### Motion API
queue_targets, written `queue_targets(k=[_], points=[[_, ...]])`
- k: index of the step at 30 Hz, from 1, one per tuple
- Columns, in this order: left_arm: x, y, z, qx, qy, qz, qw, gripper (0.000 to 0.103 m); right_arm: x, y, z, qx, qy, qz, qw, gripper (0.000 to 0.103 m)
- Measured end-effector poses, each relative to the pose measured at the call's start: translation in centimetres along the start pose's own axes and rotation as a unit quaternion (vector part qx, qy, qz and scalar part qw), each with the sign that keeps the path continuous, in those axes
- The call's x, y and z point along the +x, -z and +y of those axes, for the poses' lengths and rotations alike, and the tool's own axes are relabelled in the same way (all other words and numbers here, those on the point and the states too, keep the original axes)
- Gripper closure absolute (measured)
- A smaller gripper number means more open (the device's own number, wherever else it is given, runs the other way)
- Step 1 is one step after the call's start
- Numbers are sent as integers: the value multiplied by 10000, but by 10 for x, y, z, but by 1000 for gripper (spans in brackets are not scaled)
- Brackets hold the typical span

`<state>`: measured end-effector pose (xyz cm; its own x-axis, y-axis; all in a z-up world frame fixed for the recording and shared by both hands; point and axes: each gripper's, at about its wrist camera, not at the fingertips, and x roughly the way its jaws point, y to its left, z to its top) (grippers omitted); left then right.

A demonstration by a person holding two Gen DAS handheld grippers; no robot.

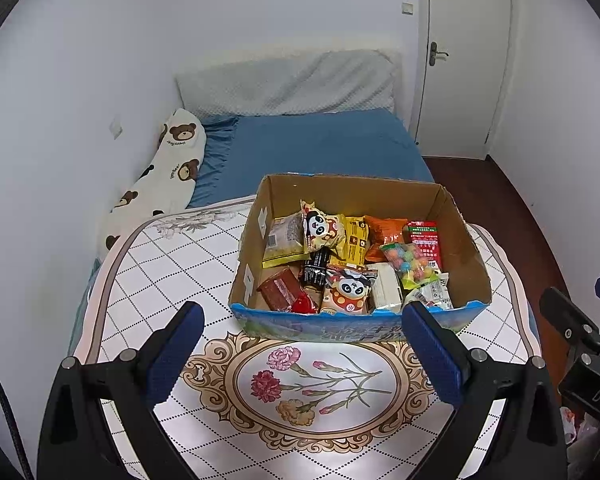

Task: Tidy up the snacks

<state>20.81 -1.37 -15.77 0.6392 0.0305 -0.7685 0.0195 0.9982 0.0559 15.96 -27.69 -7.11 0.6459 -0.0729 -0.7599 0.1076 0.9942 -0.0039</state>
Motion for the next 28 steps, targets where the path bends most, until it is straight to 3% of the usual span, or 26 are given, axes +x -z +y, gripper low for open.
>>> queue_targets(k=[28], points=[[-13, 3, -1, 5, 28, -107, 9999, 1, -7, -2, 0, 4, -3, -54, 10000, 0]])
